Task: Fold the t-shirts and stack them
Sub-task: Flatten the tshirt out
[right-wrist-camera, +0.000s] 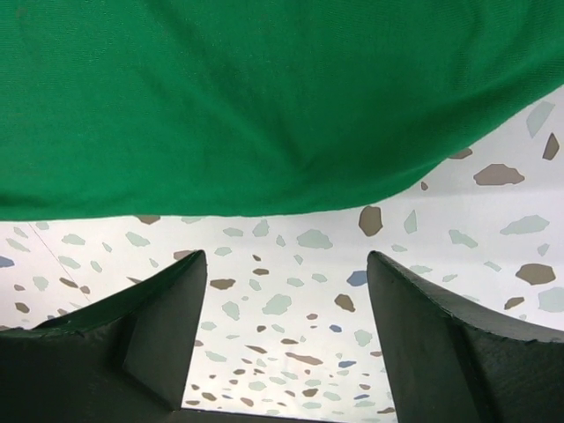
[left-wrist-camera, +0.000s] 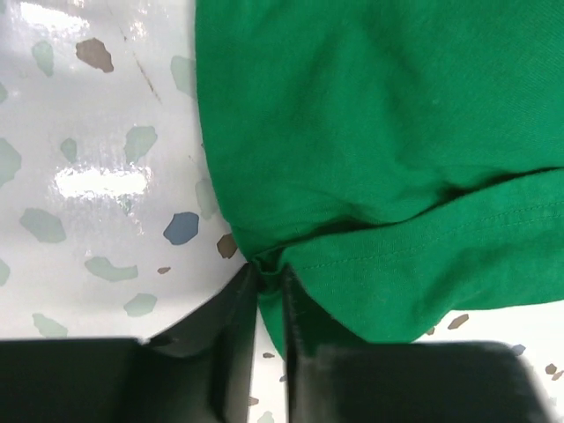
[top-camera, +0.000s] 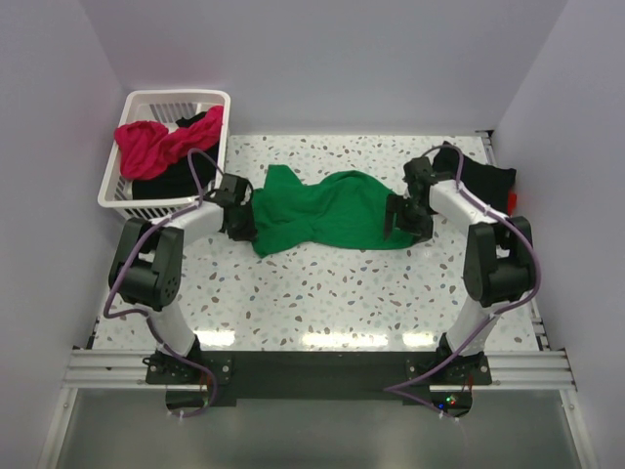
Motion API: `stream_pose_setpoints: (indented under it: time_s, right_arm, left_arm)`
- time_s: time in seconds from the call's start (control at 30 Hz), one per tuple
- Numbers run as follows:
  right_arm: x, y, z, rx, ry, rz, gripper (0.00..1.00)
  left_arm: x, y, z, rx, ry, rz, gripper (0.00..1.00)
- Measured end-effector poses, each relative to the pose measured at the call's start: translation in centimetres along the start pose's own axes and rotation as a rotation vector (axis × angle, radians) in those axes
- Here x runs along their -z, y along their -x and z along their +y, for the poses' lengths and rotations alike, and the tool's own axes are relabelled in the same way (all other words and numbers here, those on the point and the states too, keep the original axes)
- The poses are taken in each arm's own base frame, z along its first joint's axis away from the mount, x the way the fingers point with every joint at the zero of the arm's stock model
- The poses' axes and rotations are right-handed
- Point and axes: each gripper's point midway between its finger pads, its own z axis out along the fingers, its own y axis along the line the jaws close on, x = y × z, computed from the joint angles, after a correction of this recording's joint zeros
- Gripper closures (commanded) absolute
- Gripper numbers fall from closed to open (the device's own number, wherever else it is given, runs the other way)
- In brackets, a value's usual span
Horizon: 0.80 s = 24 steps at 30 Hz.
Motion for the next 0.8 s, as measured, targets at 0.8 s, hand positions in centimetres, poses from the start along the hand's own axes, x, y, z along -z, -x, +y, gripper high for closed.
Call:
stream_pose_setpoints:
  time_s: [0.8]
  right_arm:
    - [-0.5,0.2,-7.9,-0.26,-0.006,-0.008,0.25]
  left_arm:
    - [7.4,4.4,-0.1,0.009,0.022,-0.212,1.0]
